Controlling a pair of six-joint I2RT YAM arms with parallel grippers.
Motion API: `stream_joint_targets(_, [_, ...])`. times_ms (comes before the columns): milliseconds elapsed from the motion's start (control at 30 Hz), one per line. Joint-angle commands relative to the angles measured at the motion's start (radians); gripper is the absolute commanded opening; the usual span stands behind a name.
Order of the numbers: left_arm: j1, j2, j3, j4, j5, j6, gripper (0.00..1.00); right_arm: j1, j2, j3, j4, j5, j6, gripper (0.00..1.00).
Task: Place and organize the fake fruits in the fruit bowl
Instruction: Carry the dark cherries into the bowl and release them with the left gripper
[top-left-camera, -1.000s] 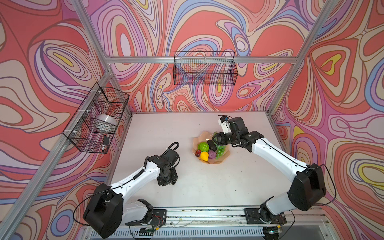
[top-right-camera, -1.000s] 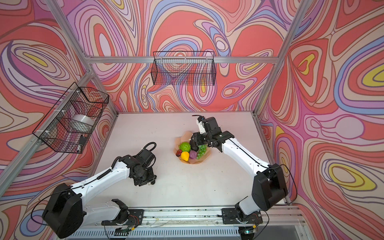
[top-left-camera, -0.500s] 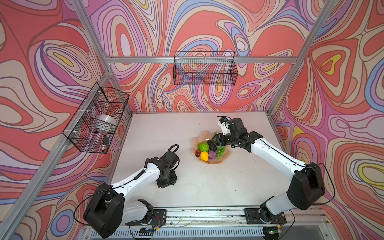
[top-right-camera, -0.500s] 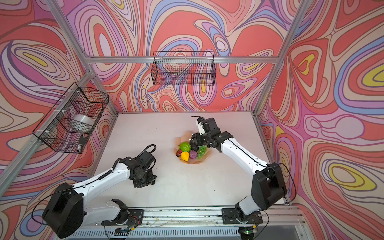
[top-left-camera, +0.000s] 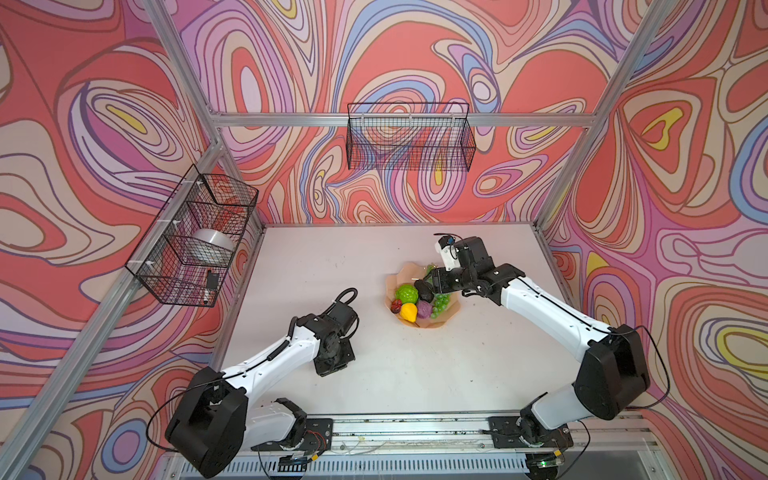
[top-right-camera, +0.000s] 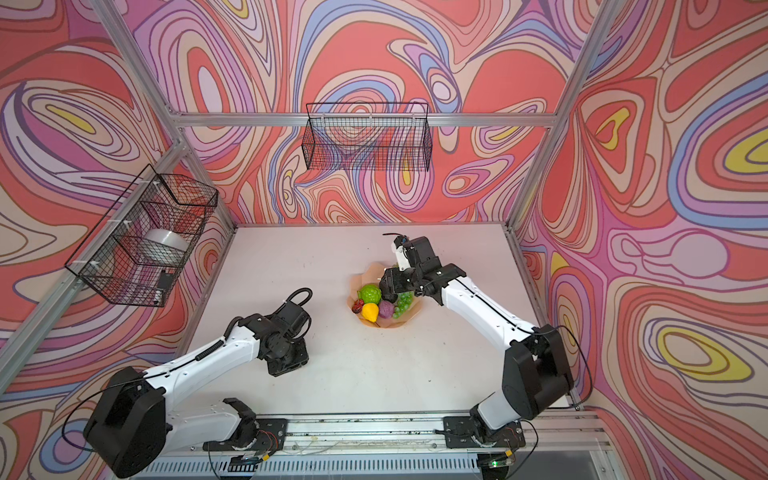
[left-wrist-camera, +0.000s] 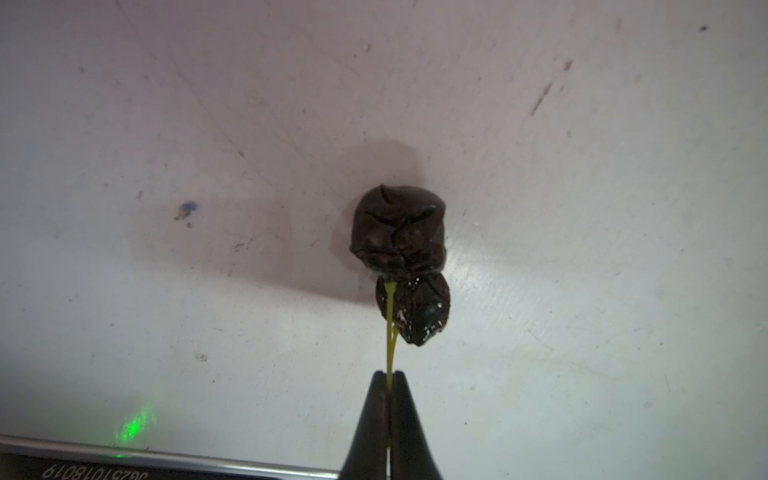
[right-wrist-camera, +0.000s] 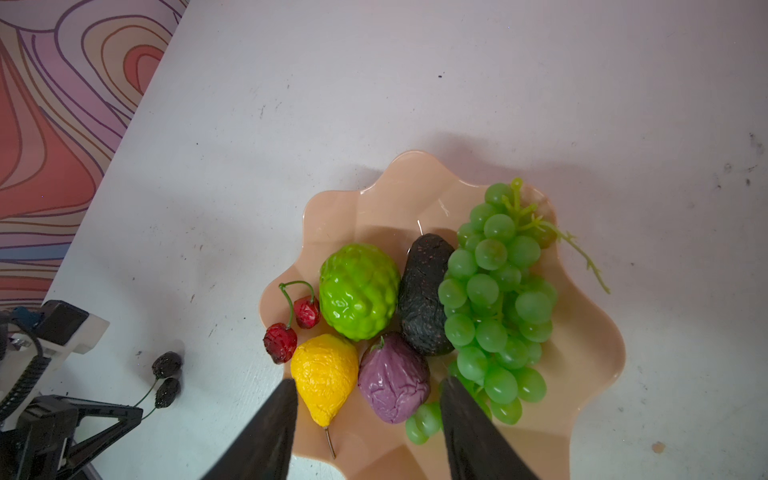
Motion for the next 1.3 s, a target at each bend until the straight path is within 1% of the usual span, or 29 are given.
stream_joint_targets(0, [0.003,-0.041,0.035,-0.042,-0.002,0.009,0.0,0.008,0.018,0.02,-0.005,-0.01,-0.001,0.58])
stream_joint_targets(367, [0.002,-0.149,0.183,-0.208,0.005,0.057,0.0,0.018,0.032,0.051,-0.015,-0.006,-0.007,0.58])
stream_joint_targets(467, [0.002,-0.153,0.244,-0.233,0.017,0.092,0.0,0.019,0.037,0.069,-0.018,-0.004,-0.005,0.58])
stream_joint_targets(567, [0.002,-0.126,0.316,-0.234,0.043,0.128,0.0,0.02,0.034,0.077,-0.014,-0.004,0.004,0.58])
stream_joint_targets(733, [0.002,-0.036,0.443,-0.159,0.129,0.215,0.0,0.019,0.014,0.056,0.006,0.023,0.018,0.58])
stream_joint_targets(867, [0.001,0.082,0.549,-0.104,0.165,0.279,0.0,0.02,0.01,0.059,-0.003,0.042,0.012,0.58])
stream_joint_targets(1033, [0.002,0.272,0.705,-0.078,0.169,0.347,0.0,0.021,-0.012,0.034,0.005,0.071,0.01,0.58])
stream_joint_targets(1100, [0.002,0.353,0.771,-0.075,0.155,0.365,0.0,0.019,-0.016,0.028,0.001,0.082,0.004,0.58])
stream_joint_targets(1267, [0.002,0.507,0.876,-0.051,0.112,0.38,0.0,0.021,-0.022,0.022,-0.009,0.093,-0.005,0.58])
